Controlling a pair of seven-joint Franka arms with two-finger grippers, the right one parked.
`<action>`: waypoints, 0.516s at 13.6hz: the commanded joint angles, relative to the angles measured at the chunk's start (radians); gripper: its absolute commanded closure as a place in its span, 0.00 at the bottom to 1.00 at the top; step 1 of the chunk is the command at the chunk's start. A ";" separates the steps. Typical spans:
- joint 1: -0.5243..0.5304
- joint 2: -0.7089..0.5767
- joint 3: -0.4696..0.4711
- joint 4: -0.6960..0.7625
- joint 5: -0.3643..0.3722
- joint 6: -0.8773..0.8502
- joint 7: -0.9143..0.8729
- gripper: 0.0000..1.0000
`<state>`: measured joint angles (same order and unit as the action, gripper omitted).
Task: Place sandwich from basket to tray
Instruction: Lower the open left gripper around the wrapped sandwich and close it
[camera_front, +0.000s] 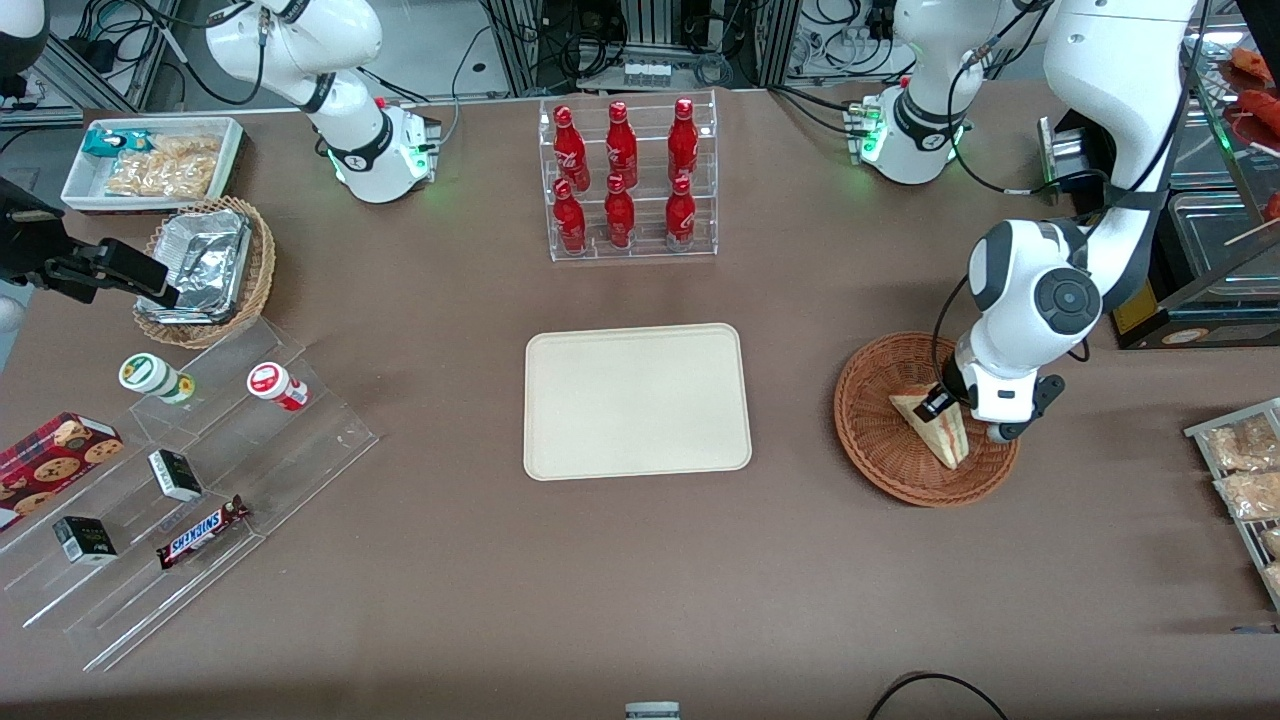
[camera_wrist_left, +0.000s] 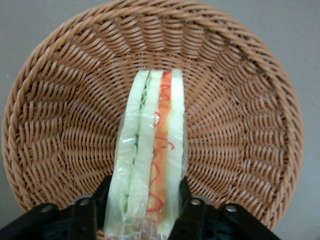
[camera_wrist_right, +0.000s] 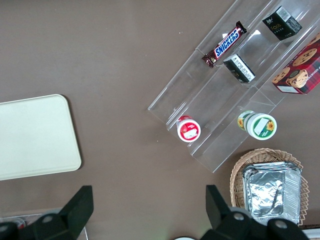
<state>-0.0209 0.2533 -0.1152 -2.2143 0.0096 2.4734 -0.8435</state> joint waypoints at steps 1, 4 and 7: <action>-0.001 0.000 0.002 0.045 0.006 -0.042 0.006 0.93; -0.002 -0.009 0.002 0.158 0.003 -0.228 0.004 0.93; -0.011 -0.011 -0.004 0.274 0.004 -0.427 0.041 0.93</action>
<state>-0.0219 0.2459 -0.1165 -2.0080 0.0096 2.1474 -0.8333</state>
